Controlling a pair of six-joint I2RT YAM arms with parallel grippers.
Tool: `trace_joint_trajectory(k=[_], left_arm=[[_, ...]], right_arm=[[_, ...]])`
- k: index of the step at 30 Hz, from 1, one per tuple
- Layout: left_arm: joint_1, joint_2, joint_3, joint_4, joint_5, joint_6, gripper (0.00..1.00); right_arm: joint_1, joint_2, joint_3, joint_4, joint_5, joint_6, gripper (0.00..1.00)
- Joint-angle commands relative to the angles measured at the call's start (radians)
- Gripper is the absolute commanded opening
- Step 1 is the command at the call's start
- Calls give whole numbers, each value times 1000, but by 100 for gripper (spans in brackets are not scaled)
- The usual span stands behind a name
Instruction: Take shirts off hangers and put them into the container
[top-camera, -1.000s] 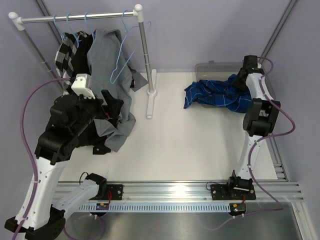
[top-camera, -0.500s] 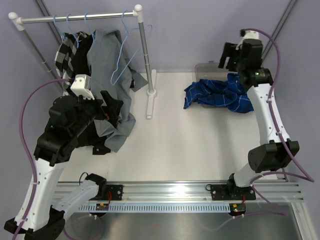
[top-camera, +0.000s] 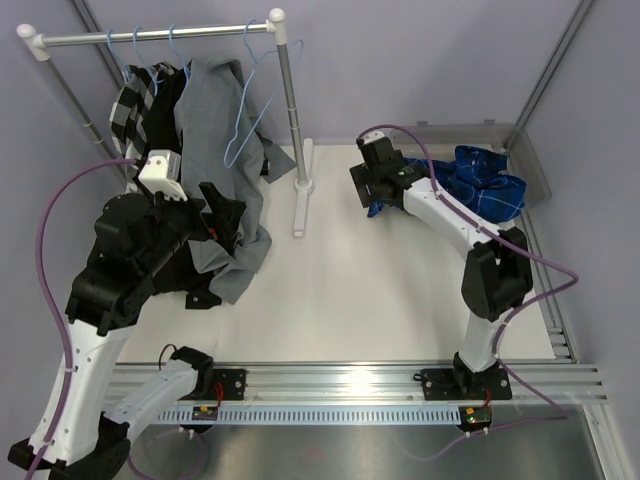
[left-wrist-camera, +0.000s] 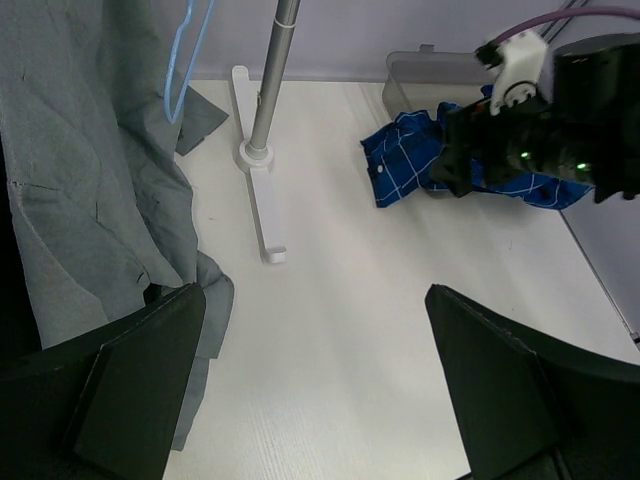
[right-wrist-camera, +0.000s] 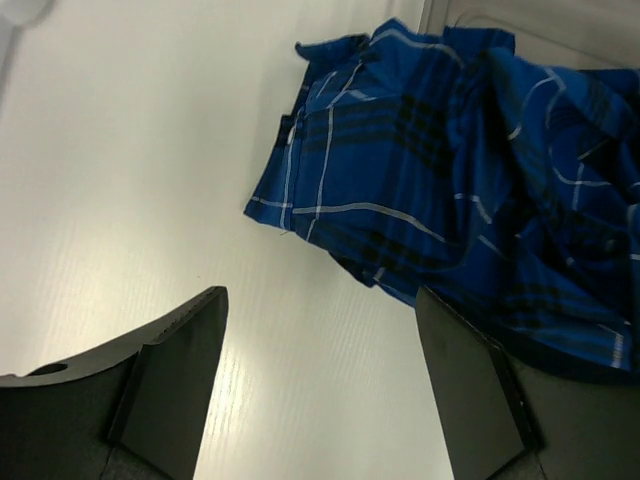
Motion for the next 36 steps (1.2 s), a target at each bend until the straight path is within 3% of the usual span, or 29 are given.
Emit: trace_joint_trajectory(k=[1, 10, 26, 33, 36], left_arm=[[4, -13, -3, 20, 34, 7, 99], [4, -38, -10, -3, 35, -1, 99], [4, -75, -26, -36, 23, -1, 99], [4, -84, -31, -39, 20, -8, 99], [4, -90, -34, -40, 20, -11, 99]], right_arm=[[26, 86, 67, 30, 167, -20, 85], [26, 275, 191, 21, 448, -23, 83], [12, 450, 318, 4, 486, -106, 76], [-2, 488, 335, 7, 489, -118, 59], [-5, 491, 337, 10, 499, -124, 42]])
